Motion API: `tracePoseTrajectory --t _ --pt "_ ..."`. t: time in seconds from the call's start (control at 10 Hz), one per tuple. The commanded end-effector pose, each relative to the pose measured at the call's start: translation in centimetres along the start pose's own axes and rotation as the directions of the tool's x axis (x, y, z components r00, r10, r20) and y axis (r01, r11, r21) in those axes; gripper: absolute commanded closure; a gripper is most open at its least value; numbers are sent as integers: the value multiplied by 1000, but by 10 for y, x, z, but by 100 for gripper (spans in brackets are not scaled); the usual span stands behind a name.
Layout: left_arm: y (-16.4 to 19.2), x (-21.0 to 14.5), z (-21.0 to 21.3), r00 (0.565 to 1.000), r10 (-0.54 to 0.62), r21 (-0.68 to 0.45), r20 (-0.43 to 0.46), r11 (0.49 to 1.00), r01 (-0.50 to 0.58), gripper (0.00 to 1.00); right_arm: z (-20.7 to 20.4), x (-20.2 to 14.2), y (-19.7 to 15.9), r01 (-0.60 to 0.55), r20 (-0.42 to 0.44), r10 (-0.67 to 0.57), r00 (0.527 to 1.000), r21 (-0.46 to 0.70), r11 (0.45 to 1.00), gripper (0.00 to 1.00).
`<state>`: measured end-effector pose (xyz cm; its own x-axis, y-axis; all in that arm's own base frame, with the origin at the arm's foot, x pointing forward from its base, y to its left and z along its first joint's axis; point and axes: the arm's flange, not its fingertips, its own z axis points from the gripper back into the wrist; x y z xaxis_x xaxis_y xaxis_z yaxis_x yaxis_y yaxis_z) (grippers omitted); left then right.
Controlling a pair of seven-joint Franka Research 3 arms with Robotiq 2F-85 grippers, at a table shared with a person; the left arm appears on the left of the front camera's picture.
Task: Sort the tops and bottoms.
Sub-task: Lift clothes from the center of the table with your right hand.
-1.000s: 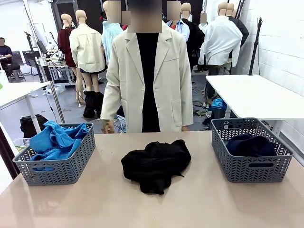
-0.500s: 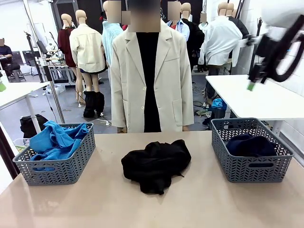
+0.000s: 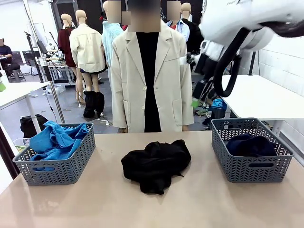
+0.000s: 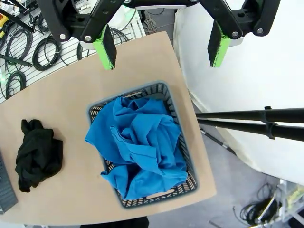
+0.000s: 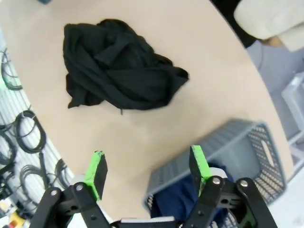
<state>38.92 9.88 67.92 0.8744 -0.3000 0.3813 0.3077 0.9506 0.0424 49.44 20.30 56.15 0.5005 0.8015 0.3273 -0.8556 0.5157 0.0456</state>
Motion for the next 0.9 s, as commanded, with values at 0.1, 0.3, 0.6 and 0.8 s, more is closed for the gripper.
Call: tracePoseTrajectory --t 0.1,0.3,0.6,0.8 --pt "0 1 1 1000 14 1 6 1000 -14 0 -57 -17 24 -34 -21 35 999 66 997 14" --pt "0 1 1 1000 14 1 6 1000 -14 0 -47 -6 22 -26 -37 27 999 34 999 14" --pt "0 1 1 1000 14 1 6 1000 -14 0 -47 -6 22 -26 -37 27 999 34 999 14" --pt "0 1 1 1000 14 1 6 1000 -14 0 -46 -6 22 -33 -31 34 999 36 999 14"
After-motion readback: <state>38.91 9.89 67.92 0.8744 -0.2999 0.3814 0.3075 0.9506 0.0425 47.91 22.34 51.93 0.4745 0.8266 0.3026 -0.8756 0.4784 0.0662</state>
